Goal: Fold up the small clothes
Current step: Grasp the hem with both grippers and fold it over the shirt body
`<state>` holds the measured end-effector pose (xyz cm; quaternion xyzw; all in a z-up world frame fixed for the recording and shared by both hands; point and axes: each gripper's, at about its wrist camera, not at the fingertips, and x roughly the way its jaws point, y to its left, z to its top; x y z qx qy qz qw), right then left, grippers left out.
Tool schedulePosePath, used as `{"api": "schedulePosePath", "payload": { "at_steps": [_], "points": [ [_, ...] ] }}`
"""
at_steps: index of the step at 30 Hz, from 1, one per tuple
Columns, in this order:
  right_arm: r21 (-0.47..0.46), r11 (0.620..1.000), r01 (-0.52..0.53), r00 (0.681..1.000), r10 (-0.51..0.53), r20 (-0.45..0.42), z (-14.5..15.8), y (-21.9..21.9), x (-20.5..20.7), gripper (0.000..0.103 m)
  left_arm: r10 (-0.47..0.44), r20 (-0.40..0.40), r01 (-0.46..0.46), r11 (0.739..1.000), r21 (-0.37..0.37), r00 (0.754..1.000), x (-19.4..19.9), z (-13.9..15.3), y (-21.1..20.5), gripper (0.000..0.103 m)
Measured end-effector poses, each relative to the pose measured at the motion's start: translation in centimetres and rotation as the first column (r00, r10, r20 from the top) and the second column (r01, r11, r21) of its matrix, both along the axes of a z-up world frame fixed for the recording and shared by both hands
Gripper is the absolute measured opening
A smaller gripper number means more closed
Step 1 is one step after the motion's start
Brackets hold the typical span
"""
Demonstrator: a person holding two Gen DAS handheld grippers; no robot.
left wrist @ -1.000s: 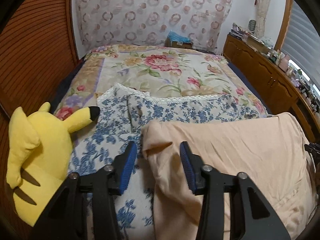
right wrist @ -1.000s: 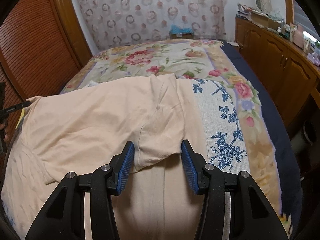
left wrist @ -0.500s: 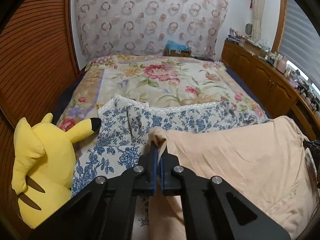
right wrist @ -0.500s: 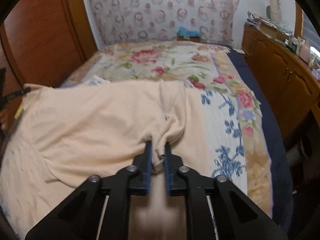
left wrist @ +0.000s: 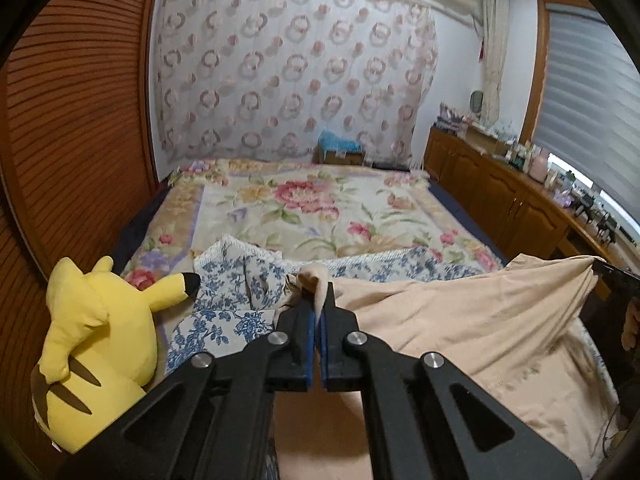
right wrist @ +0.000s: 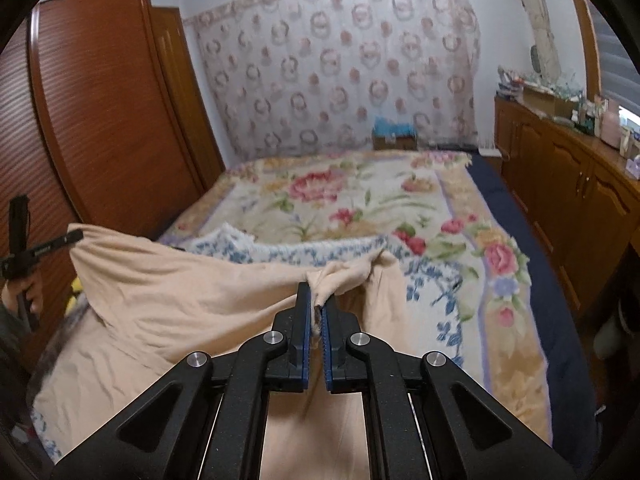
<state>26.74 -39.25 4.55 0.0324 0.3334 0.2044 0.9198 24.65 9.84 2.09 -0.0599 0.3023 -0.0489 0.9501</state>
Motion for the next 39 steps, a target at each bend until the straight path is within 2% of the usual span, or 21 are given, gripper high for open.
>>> {"api": "schedulePosePath", "payload": {
  "at_steps": [5,10,18,28,39],
  "points": [
    [0.010,1.000,-0.010,0.998,0.010,0.058,3.1,-0.7,-2.7,0.002,0.008,0.030,-0.008,1.000,-0.012,1.000,-3.5,1.1,-0.1,0.000],
    [0.013,1.000,-0.014,0.996,0.013,0.089,4.8,-1.7,-6.2,0.002,0.012,0.037,-0.011,1.000,-0.028,0.999,-7.2,0.3,-0.5,0.000],
    [-0.022,1.000,-0.009,0.997,0.011,0.082,3.9,-2.0,-10.6,0.002,0.018,0.031,-0.017,0.999,-0.043,0.999,-12.8,-2.1,-1.2,0.000],
    [-0.042,0.999,-0.005,0.994,0.009,0.106,4.4,-2.0,-16.1,0.002,0.013,0.086,-0.010,0.999,-0.036,0.996,-17.8,-1.8,-1.1,0.000],
    [-0.055,0.998,0.017,0.995,-0.012,0.095,4.8,-3.5,-21.0,0.002,0.037,0.072,-0.033,0.998,-0.049,0.997,-22.3,-2.5,0.4,0.000]
  ]
}}
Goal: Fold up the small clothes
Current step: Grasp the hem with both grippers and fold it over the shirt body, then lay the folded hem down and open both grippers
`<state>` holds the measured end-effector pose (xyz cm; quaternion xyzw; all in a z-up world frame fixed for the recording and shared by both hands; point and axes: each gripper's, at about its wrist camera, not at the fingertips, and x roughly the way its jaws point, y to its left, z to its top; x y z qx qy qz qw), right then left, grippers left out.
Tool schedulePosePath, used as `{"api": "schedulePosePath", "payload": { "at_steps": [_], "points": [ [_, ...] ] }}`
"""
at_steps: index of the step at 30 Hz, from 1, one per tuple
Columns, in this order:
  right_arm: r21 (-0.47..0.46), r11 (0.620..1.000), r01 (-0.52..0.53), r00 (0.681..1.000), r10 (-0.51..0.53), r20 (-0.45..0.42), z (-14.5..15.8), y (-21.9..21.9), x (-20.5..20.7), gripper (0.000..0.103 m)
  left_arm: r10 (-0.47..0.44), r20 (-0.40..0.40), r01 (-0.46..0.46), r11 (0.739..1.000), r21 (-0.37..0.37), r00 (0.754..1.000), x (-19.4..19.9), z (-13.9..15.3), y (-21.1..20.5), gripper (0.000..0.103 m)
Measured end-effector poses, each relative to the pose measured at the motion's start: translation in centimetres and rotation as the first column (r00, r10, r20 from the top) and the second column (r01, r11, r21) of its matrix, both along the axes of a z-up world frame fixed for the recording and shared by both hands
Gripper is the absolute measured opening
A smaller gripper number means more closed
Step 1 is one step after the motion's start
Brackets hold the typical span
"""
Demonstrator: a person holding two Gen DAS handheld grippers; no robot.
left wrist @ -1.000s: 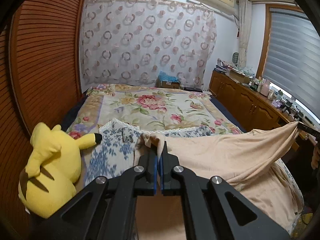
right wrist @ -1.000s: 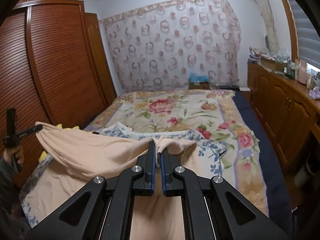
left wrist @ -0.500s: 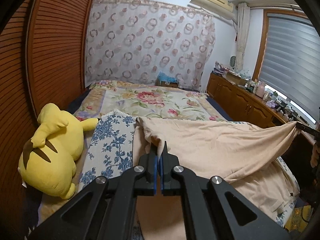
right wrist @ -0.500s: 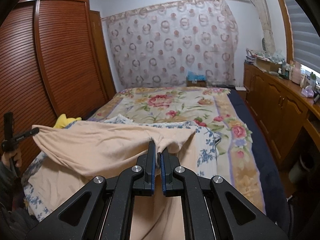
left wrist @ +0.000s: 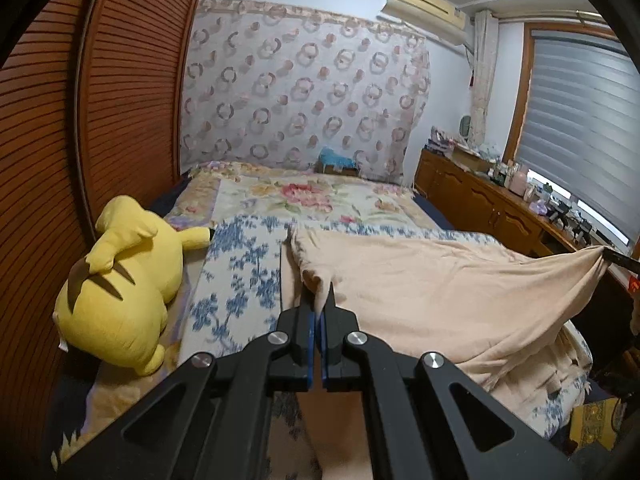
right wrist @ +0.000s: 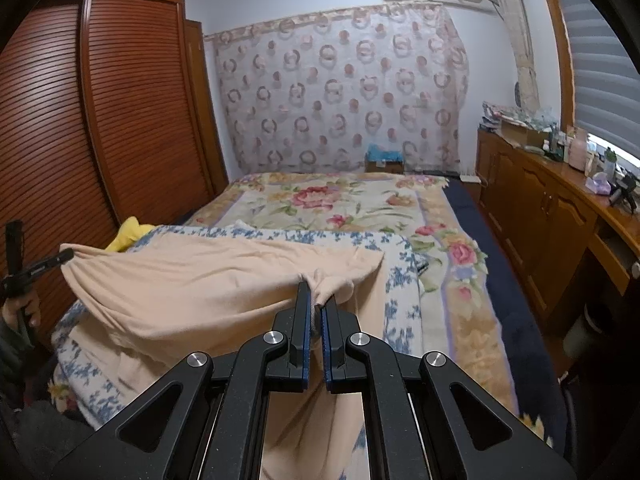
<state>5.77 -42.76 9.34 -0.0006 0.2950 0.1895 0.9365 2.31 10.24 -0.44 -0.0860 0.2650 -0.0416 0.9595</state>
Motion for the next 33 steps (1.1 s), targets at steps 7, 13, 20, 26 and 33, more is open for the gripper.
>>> {"api": "schedulePosePath", "payload": {
  "at_steps": [7,13,20,26,33],
  "points": [
    [-0.009,1.000,0.017,0.996,-0.017,-0.084,-3.1,-1.4,-1.4,0.002,0.003,-0.073,-0.004,1.000,-0.002,0.997,-1.1,-2.8,0.0,0.000],
    [-0.091,0.995,0.031,0.983,-0.046,-0.176,-7.8,-1.5,-1.1,0.002,-0.016,-0.151,0.026,0.997,0.066,0.988,-1.4,-5.1,-1.4,0.000],
    [-0.138,0.990,0.038,0.982,-0.063,-0.176,-9.2,-0.8,-0.8,0.019,-0.043,-0.157,0.059,0.993,0.101,0.987,-2.0,-5.1,-2.6,0.014],
    [-0.201,0.979,0.037,0.993,-0.058,-0.099,-7.8,0.9,-0.7,0.045,-0.045,-0.159,0.061,0.993,0.098,0.986,-2.2,-5.0,-2.6,0.034],
    [-0.167,0.985,-0.036,0.993,0.016,-0.116,-9.5,4.1,1.3,0.047,-0.025,-0.223,0.050,0.993,0.111,0.975,-2.1,-6.6,-2.6,0.036]
  ]
}}
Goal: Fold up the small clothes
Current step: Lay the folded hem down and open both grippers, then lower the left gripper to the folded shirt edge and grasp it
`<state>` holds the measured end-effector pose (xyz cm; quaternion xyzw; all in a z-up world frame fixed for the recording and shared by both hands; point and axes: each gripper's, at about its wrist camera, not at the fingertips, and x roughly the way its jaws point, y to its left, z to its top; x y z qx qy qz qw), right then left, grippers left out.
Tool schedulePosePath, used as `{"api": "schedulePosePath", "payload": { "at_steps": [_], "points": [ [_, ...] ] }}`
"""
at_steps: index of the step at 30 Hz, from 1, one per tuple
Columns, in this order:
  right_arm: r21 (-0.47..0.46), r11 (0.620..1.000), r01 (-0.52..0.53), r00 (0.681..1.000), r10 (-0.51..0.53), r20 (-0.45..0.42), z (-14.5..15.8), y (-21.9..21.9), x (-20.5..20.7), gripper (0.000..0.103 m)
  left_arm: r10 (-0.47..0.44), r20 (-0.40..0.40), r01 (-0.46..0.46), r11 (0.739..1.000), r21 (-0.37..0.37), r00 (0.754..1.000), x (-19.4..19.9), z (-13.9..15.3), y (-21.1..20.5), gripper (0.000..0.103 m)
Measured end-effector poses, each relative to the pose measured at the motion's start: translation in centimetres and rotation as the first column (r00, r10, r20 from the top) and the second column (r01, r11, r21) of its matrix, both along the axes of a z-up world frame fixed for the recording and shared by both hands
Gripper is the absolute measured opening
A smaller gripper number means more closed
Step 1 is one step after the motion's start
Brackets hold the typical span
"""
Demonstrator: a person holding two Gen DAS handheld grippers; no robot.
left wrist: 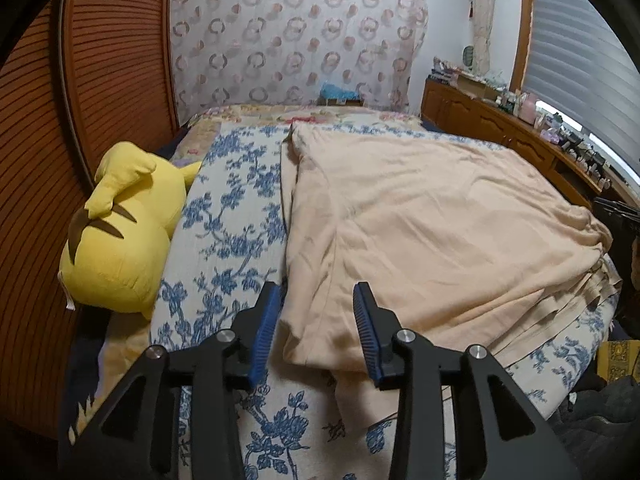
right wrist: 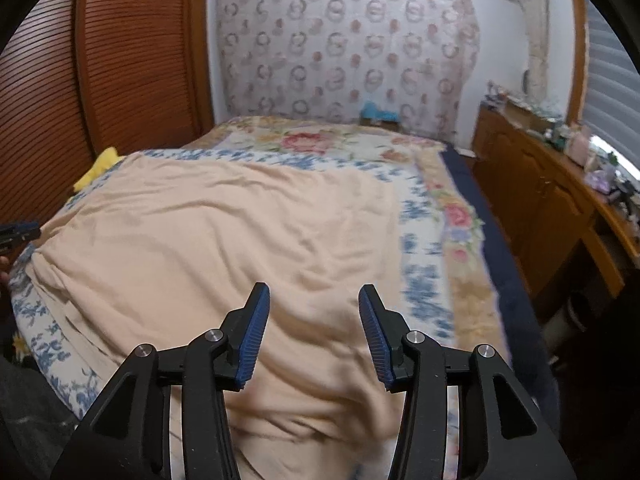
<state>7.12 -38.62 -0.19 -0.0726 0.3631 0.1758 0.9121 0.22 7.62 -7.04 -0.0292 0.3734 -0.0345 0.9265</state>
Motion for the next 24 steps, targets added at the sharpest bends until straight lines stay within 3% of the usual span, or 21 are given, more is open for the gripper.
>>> {"api": "schedulePosePath", "payload": {
  "at_steps": [11,24],
  "points": [
    [-0.021,0.998,-0.052,0.992,0.049,-0.116,-4.9,3.3,2.3,0.047,0.008,-0.059,-0.008,1.000,0.000,0.998,-0.8,-1.9,0.3,0.037],
    [-0.038,0.998,-0.053,0.991,0.048,-0.125,-5.6,3.1,1.8,0.049,0.015,-0.069,-0.014,1.000,0.013,0.998,-0.6,-2.4,0.2,0.039]
  ]
}}
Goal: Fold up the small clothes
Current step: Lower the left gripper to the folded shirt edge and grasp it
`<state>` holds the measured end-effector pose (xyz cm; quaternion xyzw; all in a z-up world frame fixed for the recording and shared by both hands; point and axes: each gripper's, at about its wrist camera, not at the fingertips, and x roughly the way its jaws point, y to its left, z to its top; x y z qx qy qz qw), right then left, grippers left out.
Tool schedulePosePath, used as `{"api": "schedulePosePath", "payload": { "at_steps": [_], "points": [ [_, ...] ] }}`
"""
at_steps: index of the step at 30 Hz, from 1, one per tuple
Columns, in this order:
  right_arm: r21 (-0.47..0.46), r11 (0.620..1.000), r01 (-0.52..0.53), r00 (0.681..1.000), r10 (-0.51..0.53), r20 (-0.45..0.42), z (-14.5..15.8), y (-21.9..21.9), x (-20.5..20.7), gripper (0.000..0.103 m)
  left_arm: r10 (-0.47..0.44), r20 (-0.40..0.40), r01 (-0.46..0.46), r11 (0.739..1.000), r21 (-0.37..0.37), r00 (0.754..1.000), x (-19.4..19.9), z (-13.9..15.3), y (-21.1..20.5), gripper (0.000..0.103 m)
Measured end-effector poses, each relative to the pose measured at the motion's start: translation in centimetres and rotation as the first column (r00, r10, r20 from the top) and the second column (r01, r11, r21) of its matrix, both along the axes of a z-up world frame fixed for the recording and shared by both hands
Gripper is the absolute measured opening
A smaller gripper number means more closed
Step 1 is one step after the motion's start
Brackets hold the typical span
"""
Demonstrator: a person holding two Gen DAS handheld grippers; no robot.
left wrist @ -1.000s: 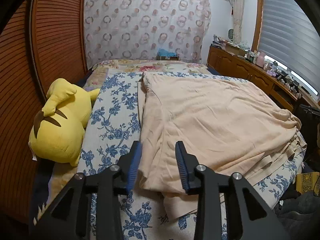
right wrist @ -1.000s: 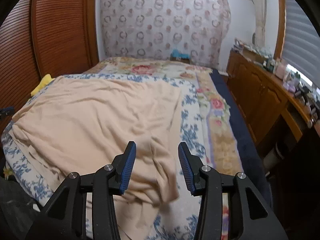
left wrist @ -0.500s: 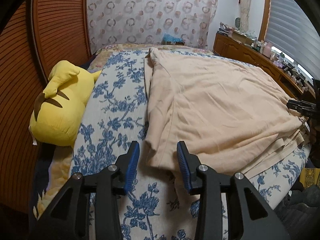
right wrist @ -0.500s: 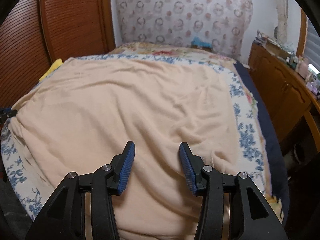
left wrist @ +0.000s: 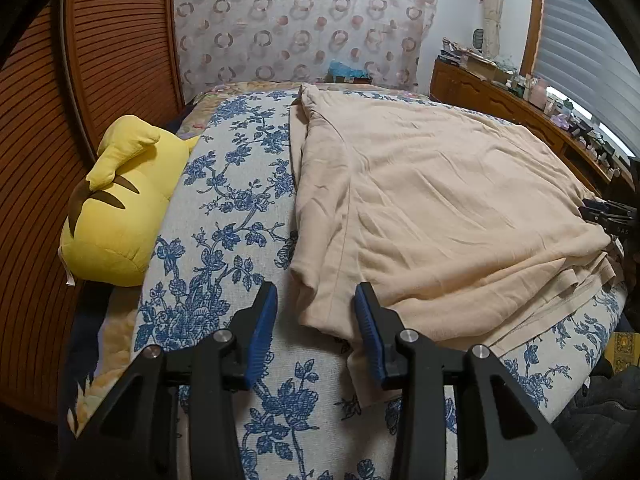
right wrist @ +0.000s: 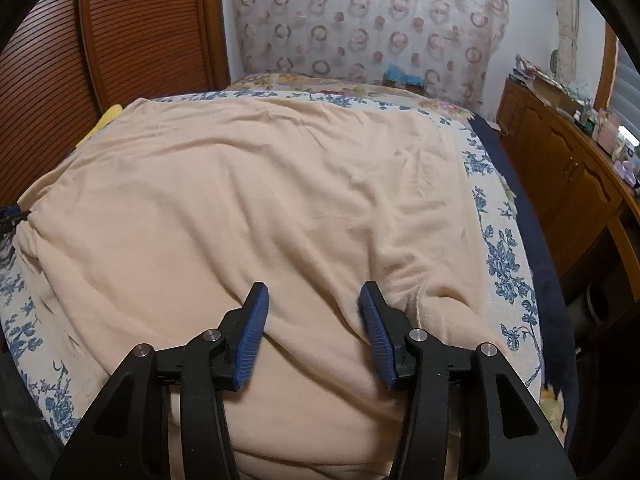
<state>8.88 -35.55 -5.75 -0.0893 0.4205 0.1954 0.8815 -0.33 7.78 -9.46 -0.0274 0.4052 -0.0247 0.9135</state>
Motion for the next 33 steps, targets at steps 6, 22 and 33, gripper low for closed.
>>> {"api": "schedulePosePath", "payload": {
  "at_steps": [6,22,33],
  "points": [
    [0.003,1.000,0.001,1.000,-0.001,0.000,0.0,0.0,0.0,0.050,-0.003,-0.009,0.003,1.000,-0.012,1.000,0.0,0.0,0.0,0.039],
    [0.009,1.000,0.000,1.000,0.000,0.000,-0.1,-0.2,0.0,0.050,-0.044,-0.008,0.044,0.997,-0.059,0.999,-0.5,0.1,-1.2,0.024],
    [0.013,1.000,0.001,1.000,-0.001,0.000,-0.1,-0.1,-0.1,0.050,-0.070,0.078,0.080,0.988,-0.135,0.994,-0.6,2.1,-1.6,0.002]
  ]
}}
